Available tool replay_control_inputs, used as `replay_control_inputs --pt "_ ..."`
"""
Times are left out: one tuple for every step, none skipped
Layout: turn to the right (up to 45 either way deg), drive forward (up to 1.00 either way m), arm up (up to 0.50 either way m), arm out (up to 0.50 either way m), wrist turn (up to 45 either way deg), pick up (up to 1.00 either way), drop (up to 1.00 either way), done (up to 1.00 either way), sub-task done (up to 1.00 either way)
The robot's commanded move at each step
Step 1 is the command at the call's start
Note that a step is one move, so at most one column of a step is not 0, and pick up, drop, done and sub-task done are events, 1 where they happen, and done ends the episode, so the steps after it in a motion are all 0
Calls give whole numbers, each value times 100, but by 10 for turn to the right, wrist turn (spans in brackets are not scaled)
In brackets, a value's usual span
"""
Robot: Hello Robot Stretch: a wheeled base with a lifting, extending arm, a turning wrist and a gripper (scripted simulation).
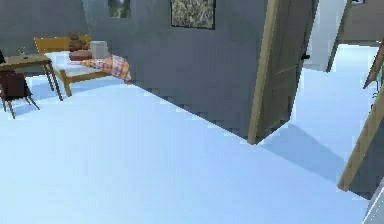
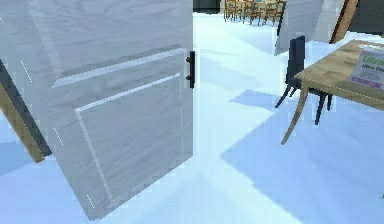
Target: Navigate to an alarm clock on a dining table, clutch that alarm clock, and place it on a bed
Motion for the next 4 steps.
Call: replay_control_inputs --pt "0 20 0 0 0 0 0 0 0" --pt "300 0 0 0 0 0 0 0 0" --pt "0 100 0 0 0 0 0 0 0" --pt "0 55 0 0 0 0 0 0 0"
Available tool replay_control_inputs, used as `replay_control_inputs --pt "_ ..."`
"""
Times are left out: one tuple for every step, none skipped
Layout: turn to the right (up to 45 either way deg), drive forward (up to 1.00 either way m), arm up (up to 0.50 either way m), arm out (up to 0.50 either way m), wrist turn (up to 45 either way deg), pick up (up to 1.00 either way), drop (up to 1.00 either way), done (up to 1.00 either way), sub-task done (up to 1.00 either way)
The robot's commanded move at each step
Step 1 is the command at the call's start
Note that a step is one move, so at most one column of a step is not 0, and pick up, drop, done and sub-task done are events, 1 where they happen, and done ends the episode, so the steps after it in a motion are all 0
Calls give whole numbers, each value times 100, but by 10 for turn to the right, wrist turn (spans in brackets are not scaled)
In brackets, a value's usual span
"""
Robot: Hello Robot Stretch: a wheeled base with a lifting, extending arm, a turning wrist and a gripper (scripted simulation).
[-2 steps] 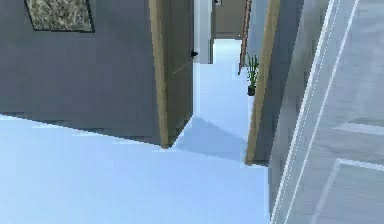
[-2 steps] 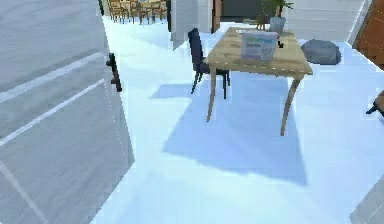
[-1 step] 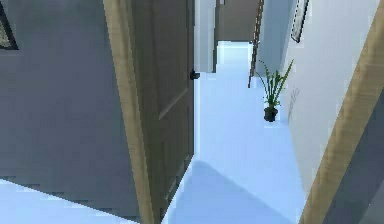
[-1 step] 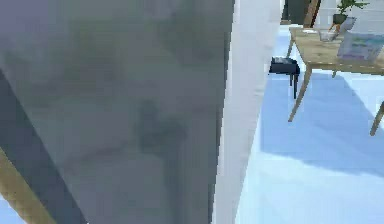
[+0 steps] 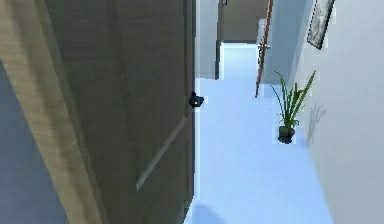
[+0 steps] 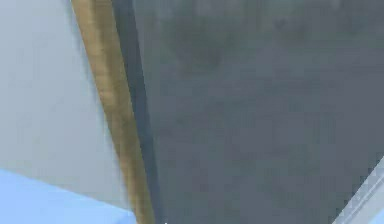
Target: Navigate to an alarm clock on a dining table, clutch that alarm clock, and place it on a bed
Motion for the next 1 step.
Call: replay_control_inputs --pt "180 0 0 0 0 0 0 0 0"
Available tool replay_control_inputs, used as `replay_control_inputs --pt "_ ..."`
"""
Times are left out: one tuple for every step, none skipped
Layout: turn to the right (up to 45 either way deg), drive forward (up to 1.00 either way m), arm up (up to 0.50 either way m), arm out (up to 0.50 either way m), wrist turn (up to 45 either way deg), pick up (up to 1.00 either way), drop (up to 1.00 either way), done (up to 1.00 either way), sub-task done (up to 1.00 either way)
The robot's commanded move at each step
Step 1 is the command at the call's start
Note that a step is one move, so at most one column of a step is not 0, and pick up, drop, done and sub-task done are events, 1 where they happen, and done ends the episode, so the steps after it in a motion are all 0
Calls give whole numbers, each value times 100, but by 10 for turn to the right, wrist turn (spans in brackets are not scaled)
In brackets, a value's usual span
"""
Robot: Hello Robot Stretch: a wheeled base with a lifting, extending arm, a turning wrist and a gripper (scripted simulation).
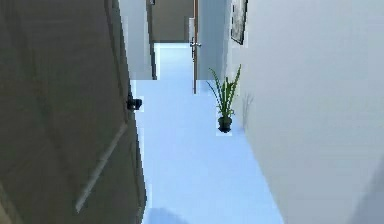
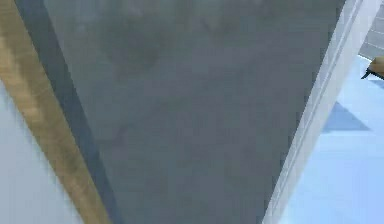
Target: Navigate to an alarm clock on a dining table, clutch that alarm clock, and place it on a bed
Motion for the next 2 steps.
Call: replay_control_inputs --pt "0 75 0 0 0 0 0 0 0" --pt "-150 0 0 0 0 0 0 0 0"
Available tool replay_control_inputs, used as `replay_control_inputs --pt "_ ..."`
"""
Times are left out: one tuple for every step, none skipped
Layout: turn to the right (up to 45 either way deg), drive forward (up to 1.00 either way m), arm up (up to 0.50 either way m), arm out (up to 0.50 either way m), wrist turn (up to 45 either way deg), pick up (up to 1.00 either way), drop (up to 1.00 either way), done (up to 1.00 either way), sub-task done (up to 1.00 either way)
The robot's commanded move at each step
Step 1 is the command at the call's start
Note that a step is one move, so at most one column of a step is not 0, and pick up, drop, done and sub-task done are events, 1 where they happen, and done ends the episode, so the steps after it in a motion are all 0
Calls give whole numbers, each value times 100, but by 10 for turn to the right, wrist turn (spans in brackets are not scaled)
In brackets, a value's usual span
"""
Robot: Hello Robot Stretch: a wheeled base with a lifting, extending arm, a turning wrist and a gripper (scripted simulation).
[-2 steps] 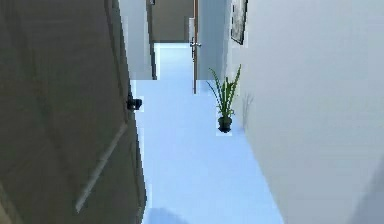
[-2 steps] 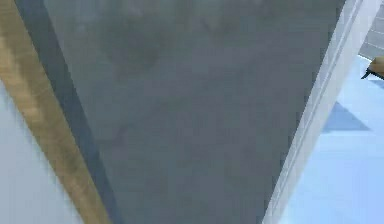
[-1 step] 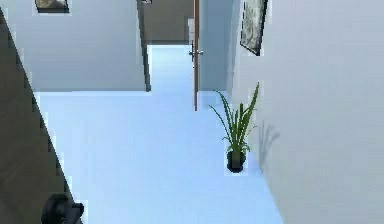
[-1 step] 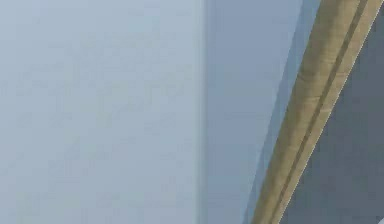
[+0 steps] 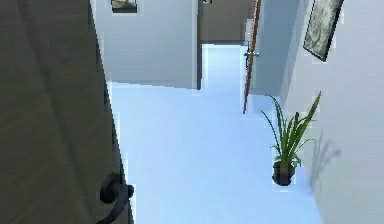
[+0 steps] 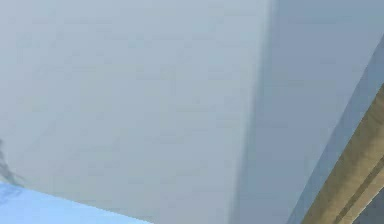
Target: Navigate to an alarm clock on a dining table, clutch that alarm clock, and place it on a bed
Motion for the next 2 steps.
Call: replay_control_inputs --pt "-30 0 0 0 0 0 0 0 0" --pt "0 95 0 0 0 0 0 0 0"
